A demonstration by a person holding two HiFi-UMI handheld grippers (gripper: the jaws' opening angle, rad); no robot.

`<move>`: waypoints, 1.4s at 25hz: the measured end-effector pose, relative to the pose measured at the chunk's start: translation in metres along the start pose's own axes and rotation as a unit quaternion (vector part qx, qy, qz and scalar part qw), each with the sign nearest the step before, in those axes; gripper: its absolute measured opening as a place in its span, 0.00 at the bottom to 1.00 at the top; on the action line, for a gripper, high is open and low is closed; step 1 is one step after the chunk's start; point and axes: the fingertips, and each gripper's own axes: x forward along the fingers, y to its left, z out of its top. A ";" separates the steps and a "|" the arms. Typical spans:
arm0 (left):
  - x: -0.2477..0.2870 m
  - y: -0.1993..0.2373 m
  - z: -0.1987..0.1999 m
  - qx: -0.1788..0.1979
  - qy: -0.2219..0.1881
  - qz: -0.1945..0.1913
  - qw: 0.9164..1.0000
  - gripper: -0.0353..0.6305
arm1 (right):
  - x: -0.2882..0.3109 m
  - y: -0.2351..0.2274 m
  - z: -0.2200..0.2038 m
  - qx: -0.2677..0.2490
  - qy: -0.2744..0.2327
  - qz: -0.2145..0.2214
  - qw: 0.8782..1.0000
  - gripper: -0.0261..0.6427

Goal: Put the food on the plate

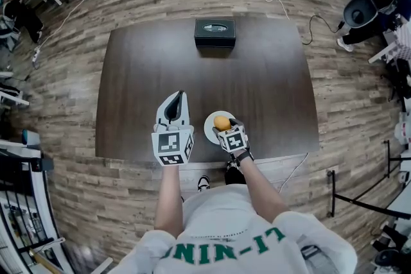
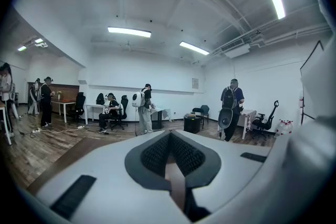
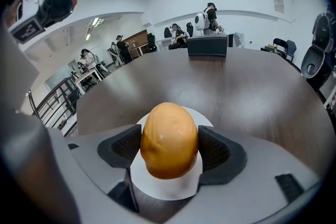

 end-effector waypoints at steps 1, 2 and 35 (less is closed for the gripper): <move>0.000 0.000 -0.001 0.000 0.001 0.000 1.000 0.07 | 0.001 0.000 -0.002 0.000 0.002 0.000 1.000 0.56; 0.000 -0.001 -0.002 0.001 0.001 -0.001 1.000 0.07 | 0.002 0.000 -0.003 0.000 0.004 0.000 1.000 0.56; -0.007 -0.045 0.010 0.022 0.001 -0.042 0.999 0.07 | -0.082 -0.031 0.065 0.058 -0.138 -0.033 0.988 0.55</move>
